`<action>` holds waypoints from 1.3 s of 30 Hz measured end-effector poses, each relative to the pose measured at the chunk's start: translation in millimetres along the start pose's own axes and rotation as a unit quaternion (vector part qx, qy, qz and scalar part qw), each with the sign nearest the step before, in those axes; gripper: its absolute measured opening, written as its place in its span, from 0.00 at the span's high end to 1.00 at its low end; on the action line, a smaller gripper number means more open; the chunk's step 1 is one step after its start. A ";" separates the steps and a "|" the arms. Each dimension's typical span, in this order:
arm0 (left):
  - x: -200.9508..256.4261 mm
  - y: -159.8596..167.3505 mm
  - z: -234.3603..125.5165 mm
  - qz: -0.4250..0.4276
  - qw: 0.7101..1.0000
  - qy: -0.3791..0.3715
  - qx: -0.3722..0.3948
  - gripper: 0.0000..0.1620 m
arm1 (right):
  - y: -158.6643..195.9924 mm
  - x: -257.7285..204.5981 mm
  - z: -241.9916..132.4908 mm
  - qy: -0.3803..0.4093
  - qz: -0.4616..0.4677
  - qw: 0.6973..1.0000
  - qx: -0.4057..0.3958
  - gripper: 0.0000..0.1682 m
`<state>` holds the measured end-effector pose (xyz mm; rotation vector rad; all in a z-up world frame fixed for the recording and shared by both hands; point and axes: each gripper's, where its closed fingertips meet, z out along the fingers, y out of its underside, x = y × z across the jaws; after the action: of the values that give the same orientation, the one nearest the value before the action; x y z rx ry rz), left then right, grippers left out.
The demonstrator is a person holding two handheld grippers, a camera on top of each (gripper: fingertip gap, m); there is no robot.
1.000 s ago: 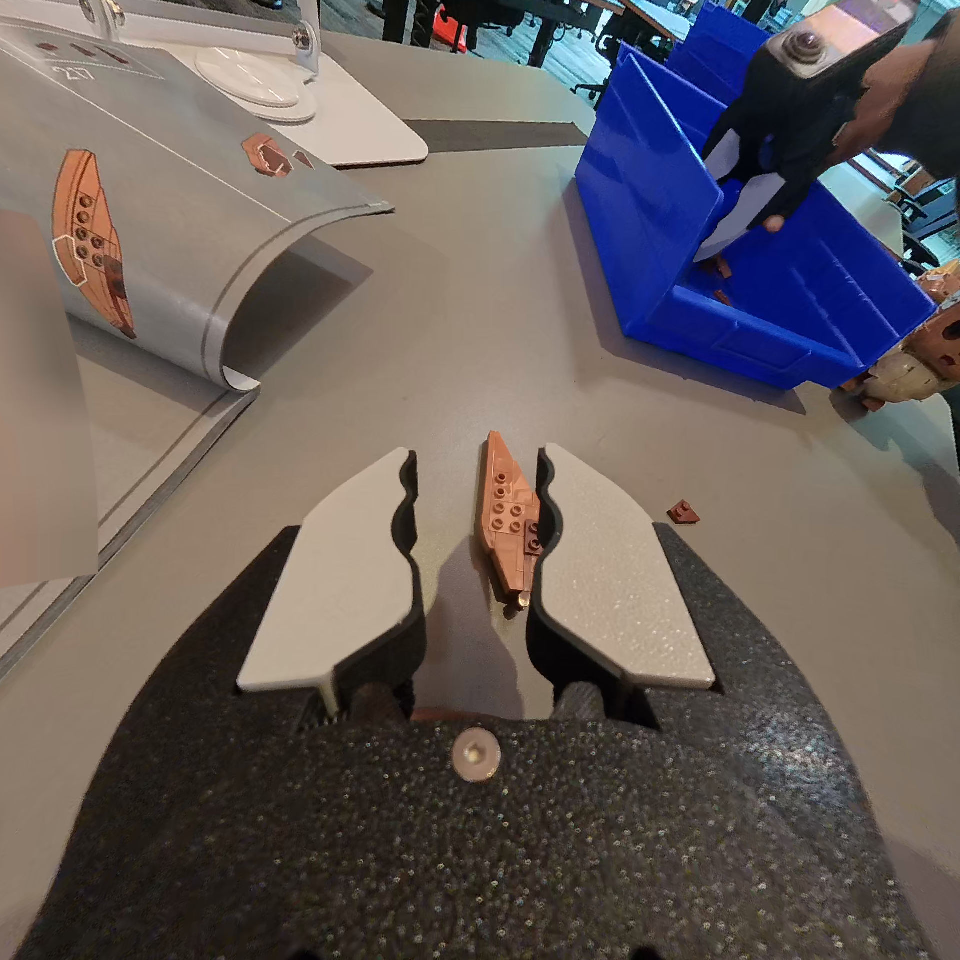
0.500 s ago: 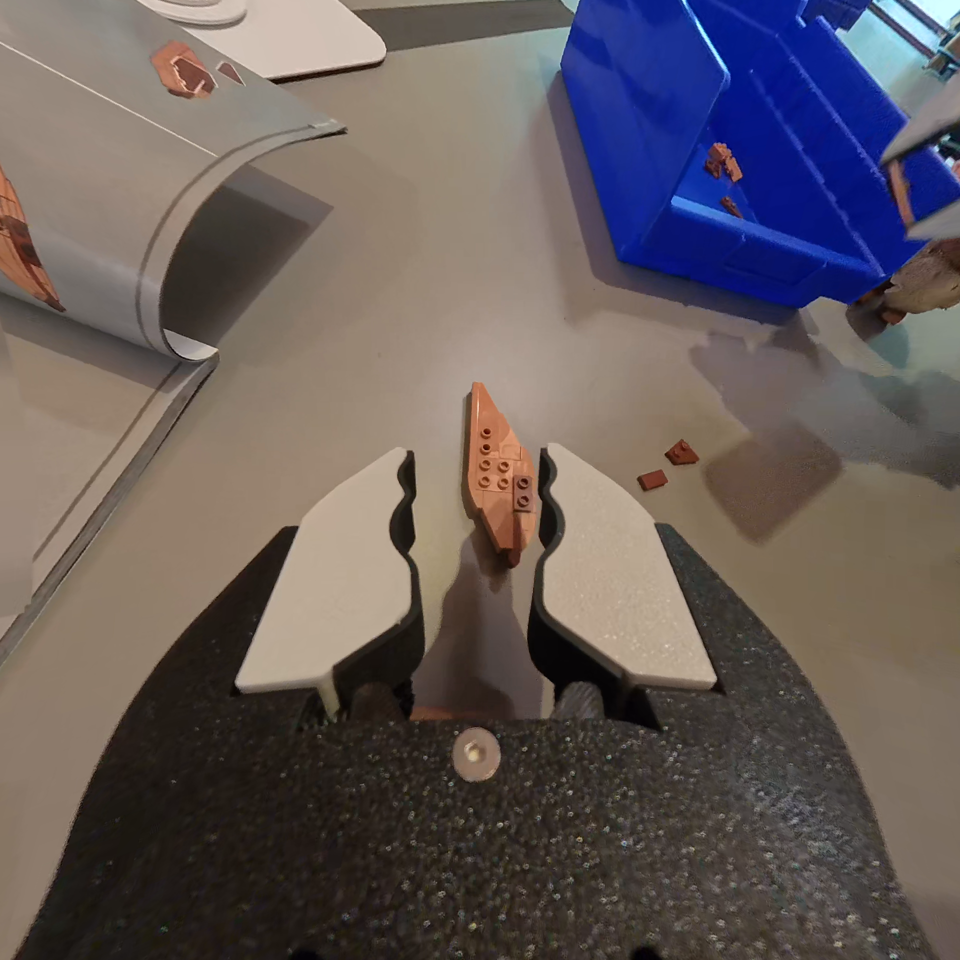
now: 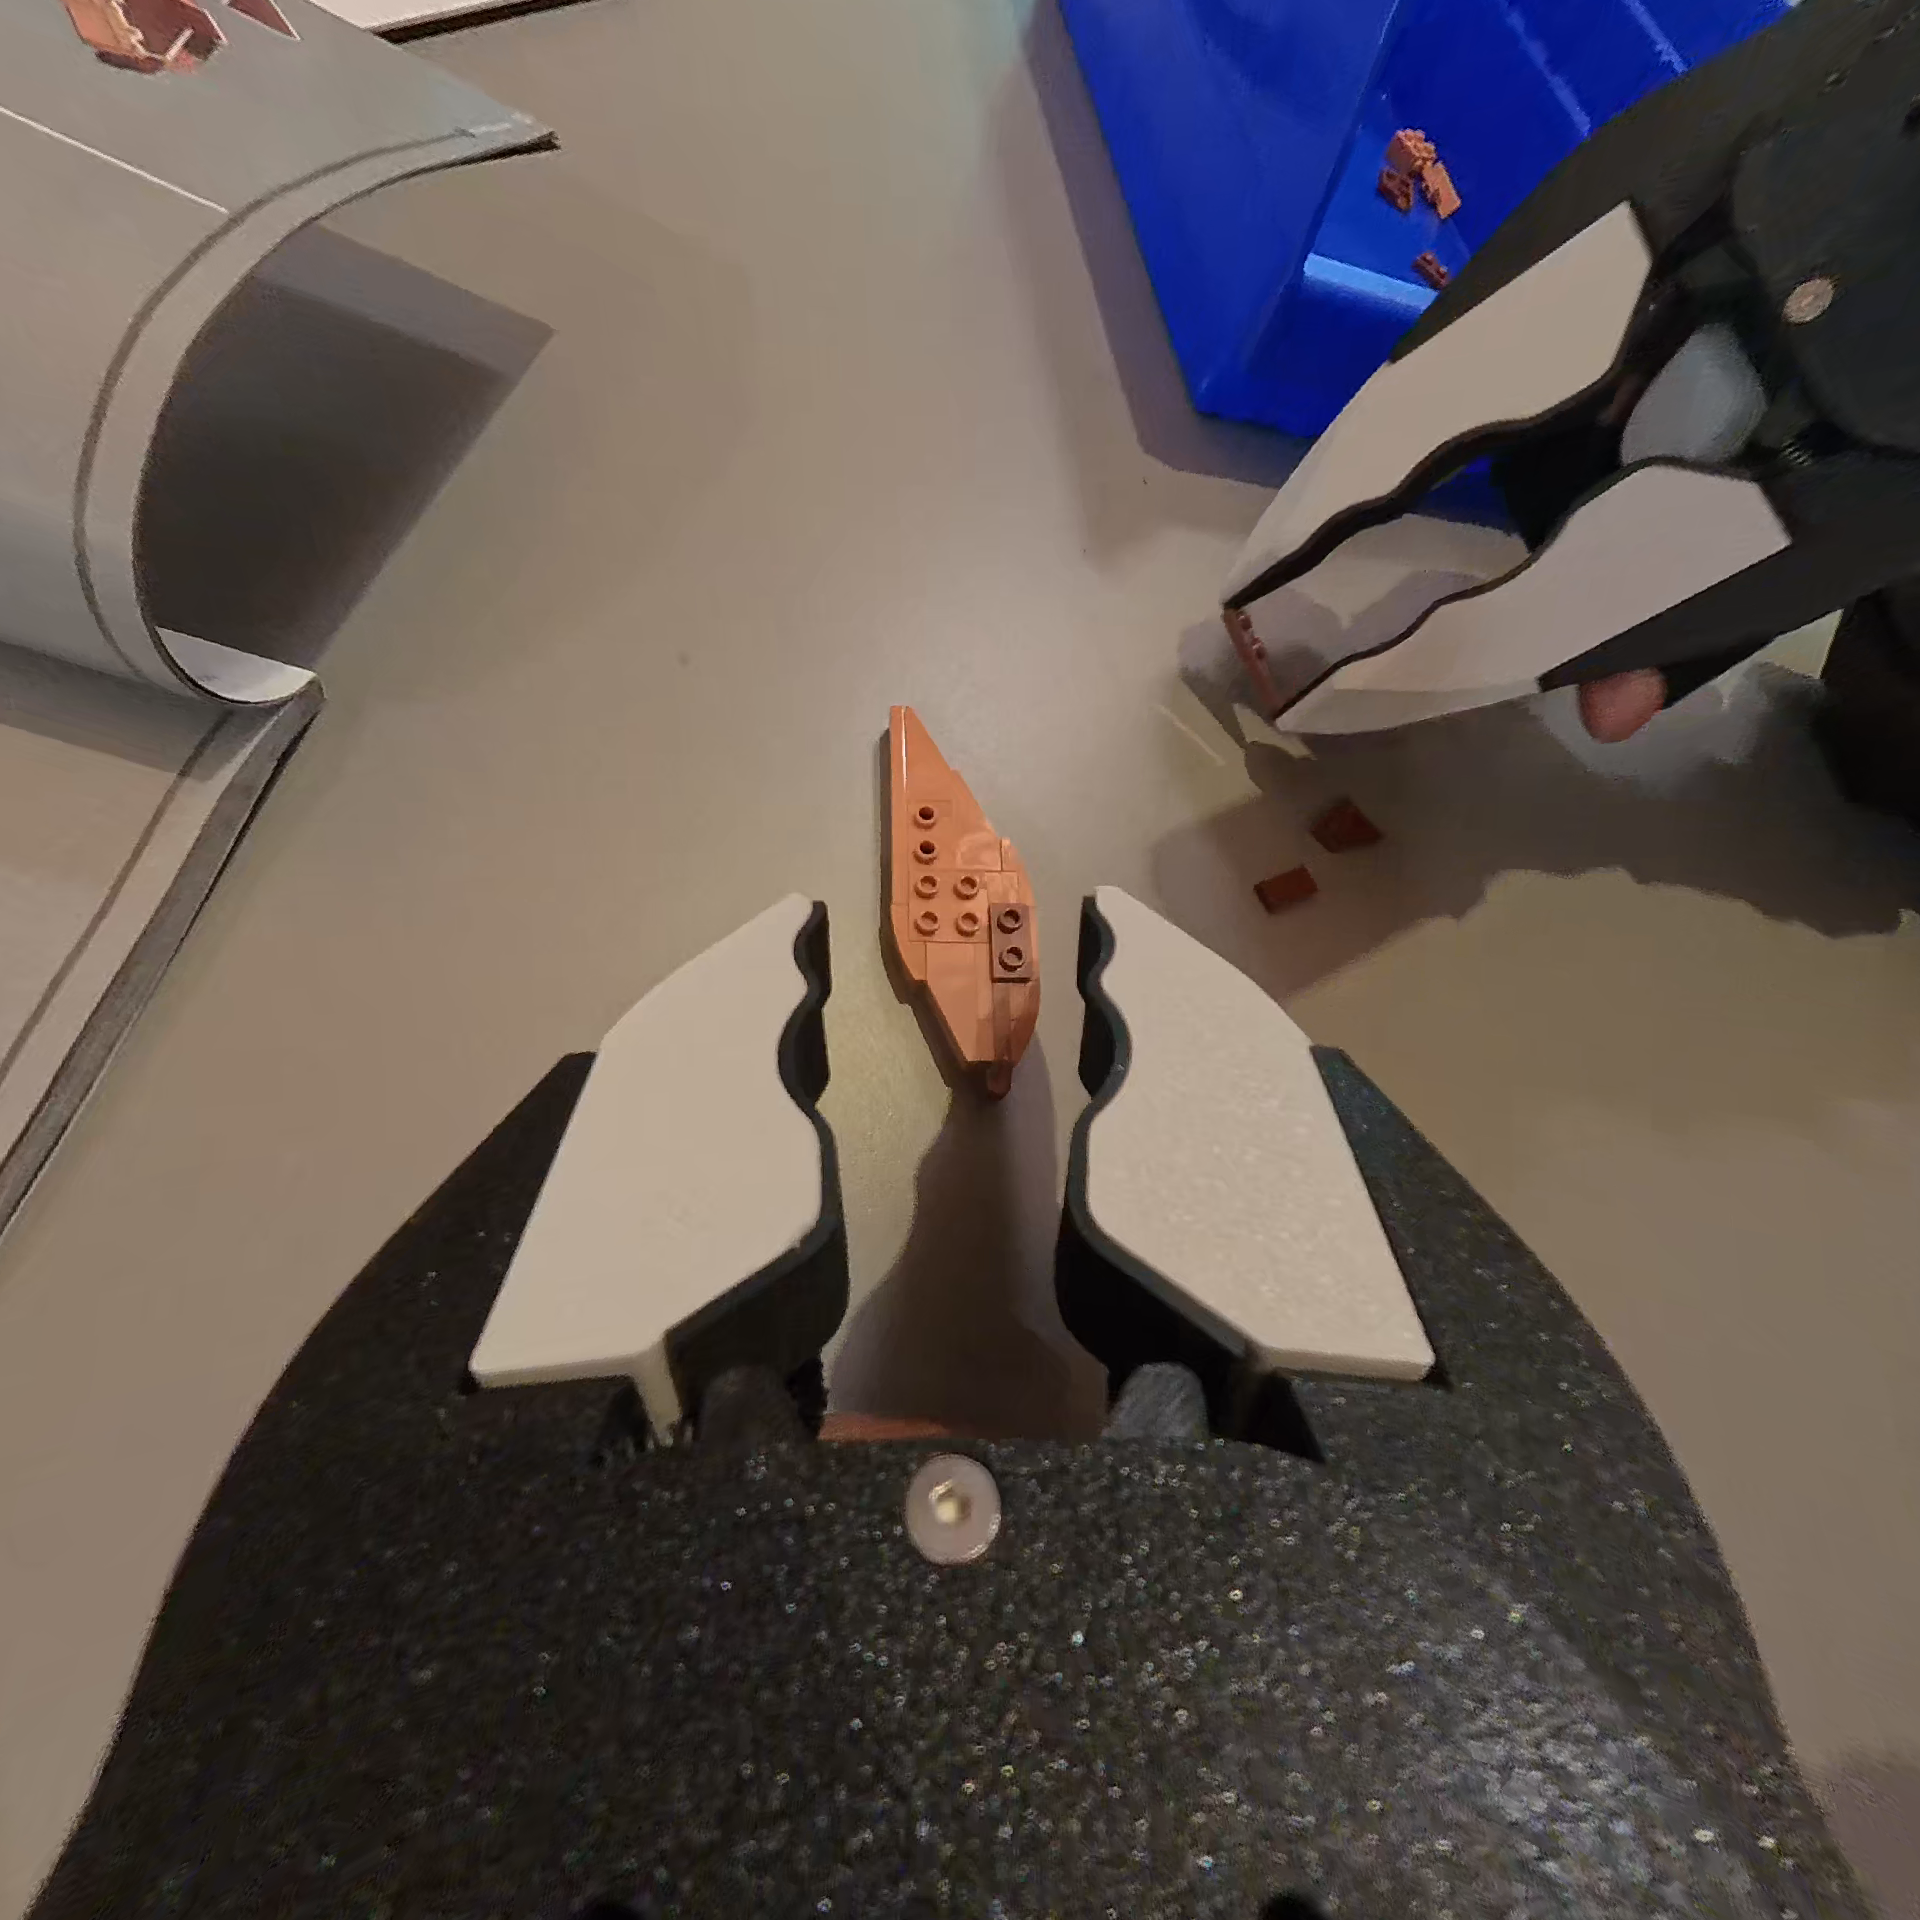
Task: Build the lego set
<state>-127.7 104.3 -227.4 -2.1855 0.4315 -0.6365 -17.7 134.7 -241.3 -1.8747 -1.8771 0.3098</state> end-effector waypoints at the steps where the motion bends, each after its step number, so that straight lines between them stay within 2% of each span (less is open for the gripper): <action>1: 0.2 0.4 0.4 0.000 1.000 0.001 -0.001 0.72 | 2.2 -0.5 2.3 -0.004 0.004 1.000 0.000 0.83; 10: 1.4 0.1 1.1 -0.007 1.000 0.015 0.001 0.72 | 3.3 1.1 8.2 -0.020 0.035 0.998 0.054 0.82; 13: 1.1 -0.8 0.6 -0.015 1.000 0.022 0.005 0.72 | 2.3 4.9 7.4 -0.001 0.028 0.997 0.072 0.79; 20: -0.1 -5.7 -2.4 -0.031 0.999 0.038 0.024 0.72 | -12.7 19.1 -5.9 0.055 0.010 0.986 0.158 0.79; 39: 2.4 -5.0 -1.5 -0.015 0.999 0.038 0.020 0.72 | -11.1 23.4 -10.7 0.064 0.018 0.977 0.202 0.79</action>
<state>-126.2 105.3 -221.9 -2.1395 0.4220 -0.7409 -21.5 155.5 -222.9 -1.6108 -1.5578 0.5261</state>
